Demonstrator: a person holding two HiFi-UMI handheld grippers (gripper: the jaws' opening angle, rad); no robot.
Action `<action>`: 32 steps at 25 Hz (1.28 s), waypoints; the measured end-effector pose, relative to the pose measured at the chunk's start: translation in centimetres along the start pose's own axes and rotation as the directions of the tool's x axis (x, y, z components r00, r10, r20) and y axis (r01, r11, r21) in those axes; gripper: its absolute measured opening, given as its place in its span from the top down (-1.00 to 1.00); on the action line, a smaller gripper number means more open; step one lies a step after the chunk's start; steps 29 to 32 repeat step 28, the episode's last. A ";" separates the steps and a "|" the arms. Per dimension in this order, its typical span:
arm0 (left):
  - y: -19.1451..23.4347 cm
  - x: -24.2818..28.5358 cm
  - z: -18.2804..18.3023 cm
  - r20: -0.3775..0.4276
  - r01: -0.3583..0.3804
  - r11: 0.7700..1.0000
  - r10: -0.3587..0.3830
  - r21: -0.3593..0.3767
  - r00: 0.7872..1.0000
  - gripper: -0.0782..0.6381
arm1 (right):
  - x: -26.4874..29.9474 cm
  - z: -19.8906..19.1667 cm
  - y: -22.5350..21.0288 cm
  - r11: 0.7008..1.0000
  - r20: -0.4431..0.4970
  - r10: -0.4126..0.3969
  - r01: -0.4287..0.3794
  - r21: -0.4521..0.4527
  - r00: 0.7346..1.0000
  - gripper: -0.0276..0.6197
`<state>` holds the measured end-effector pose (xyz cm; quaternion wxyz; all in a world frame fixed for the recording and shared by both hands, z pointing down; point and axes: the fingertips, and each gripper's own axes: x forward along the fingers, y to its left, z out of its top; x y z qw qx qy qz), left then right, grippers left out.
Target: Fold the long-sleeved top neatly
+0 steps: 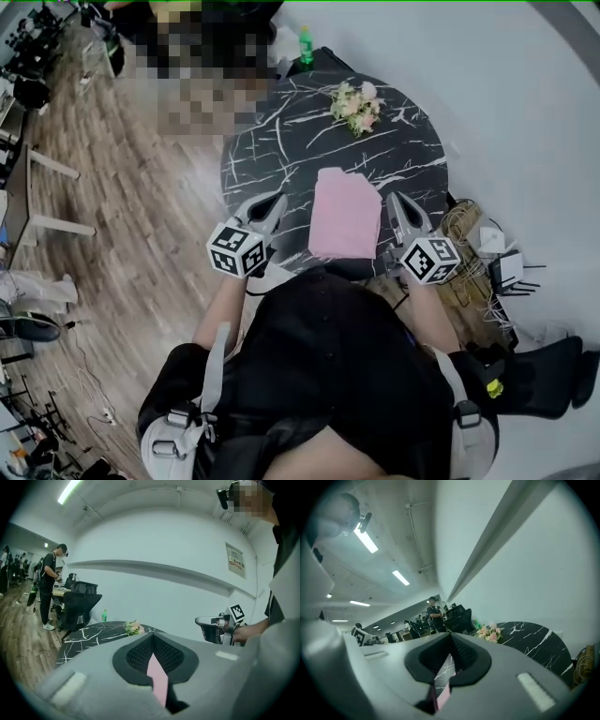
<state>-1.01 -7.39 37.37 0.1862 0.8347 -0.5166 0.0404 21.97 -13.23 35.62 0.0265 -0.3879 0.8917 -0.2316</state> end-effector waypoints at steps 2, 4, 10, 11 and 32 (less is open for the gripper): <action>0.3 -0.1 0.3 0.016 -0.009 1.000 0.009 0.002 1.000 0.76 | 0.1 0.2 0.5 1.000 0.006 0.005 -0.005 -0.028 1.000 0.90; 0.4 -0.2 0.8 0.031 -0.012 1.000 0.011 0.008 0.999 0.76 | 0.1 0.3 0.9 0.998 0.008 0.006 -0.006 -0.057 1.000 0.90; 0.9 -0.5 2.1 0.072 -0.024 0.999 0.023 0.020 0.997 0.76 | 0.2 0.4 2.1 0.992 0.012 0.015 -0.014 -0.125 1.000 0.90; 1.0 -0.6 2.3 0.078 -0.026 0.999 0.024 0.019 0.997 0.76 | 0.2 0.4 2.3 0.991 0.012 0.017 -0.015 -0.134 1.000 0.90; 1.7 0.0 2.0 0.080 -0.014 0.999 0.016 -0.028 0.997 0.76 | 1.1 0.0 1.8 0.996 -0.014 0.017 -0.018 -0.085 1.000 0.90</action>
